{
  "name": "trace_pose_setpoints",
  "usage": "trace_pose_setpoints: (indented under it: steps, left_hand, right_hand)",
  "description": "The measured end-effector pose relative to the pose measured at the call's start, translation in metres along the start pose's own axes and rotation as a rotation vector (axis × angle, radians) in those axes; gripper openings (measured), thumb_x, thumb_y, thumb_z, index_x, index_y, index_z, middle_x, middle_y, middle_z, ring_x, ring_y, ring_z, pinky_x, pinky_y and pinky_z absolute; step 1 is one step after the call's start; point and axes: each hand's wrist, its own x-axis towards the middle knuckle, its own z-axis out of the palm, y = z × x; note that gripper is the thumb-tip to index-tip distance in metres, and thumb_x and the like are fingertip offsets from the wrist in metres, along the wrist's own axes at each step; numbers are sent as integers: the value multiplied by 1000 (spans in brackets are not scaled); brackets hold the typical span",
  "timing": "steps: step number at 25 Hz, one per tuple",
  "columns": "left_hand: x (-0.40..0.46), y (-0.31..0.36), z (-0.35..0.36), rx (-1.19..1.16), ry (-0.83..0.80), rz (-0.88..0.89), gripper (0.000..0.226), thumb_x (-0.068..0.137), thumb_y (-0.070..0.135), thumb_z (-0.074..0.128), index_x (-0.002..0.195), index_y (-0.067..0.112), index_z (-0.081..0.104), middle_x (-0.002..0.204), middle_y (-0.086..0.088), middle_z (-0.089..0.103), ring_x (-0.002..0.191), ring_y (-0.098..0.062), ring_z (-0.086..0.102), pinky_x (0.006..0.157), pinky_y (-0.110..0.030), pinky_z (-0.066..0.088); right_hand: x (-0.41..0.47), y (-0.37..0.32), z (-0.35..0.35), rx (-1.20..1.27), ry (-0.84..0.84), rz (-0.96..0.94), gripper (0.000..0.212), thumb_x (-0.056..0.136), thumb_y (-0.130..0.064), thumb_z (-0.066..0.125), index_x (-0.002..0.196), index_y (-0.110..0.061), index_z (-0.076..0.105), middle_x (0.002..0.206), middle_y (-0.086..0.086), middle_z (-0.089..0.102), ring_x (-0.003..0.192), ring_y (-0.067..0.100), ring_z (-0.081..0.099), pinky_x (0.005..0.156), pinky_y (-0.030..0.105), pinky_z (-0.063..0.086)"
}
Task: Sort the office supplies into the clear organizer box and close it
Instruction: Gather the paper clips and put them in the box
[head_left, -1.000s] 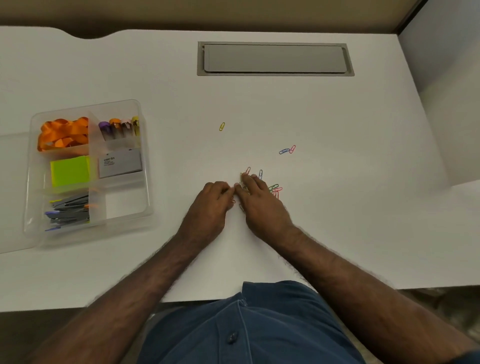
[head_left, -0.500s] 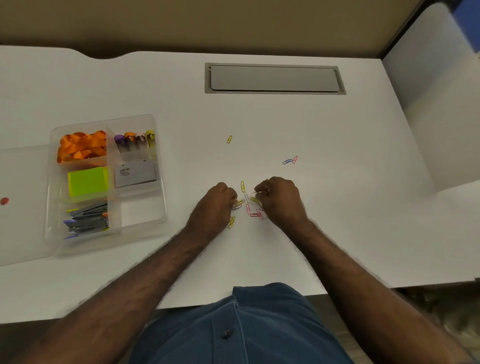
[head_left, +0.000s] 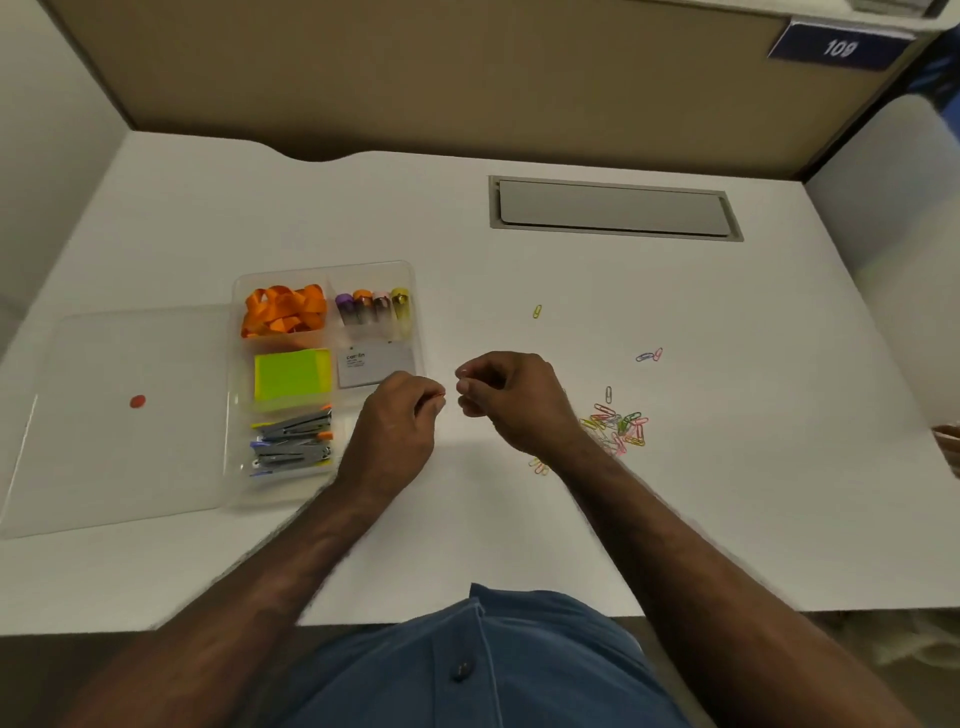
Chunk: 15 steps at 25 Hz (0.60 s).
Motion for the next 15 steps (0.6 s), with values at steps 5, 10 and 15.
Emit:
trace_pose_setpoints:
  steps: [5, 10, 15]
  left_hand:
    - [-2, -43, -35, 31, 25, -81, 23, 100, 3, 61, 118, 1, 74, 109, -19, 71, 100, -33, 64, 89, -28, 45]
    - [-2, -64, -46, -7, 14, -116, 24, 99, -1, 60, 120, -1, 72, 115, -21, 71, 110, -36, 64, 98, -35, 50]
    - [0, -68, -51, -3, 34, -109, 23, 99, -1, 58, 118, 1, 73, 115, -18, 72, 105, -32, 65, 95, -35, 53]
  right_hand:
    - [14, -22, 64, -239, -112, -83, 23, 100, -9, 60, 116, -11, 76, 102, 5, 79, 93, 22, 76, 88, 36, 61]
    - [20, -23, 89, -415, -142, -96, 39, 94, 7, 55, 120, -13, 77, 120, 5, 77, 105, 19, 71, 96, 32, 58]
    - [19, -23, 80, -353, -116, -78, 45, 90, 12, 59, 122, -15, 76, 118, 2, 77, 96, 10, 68, 93, 28, 59]
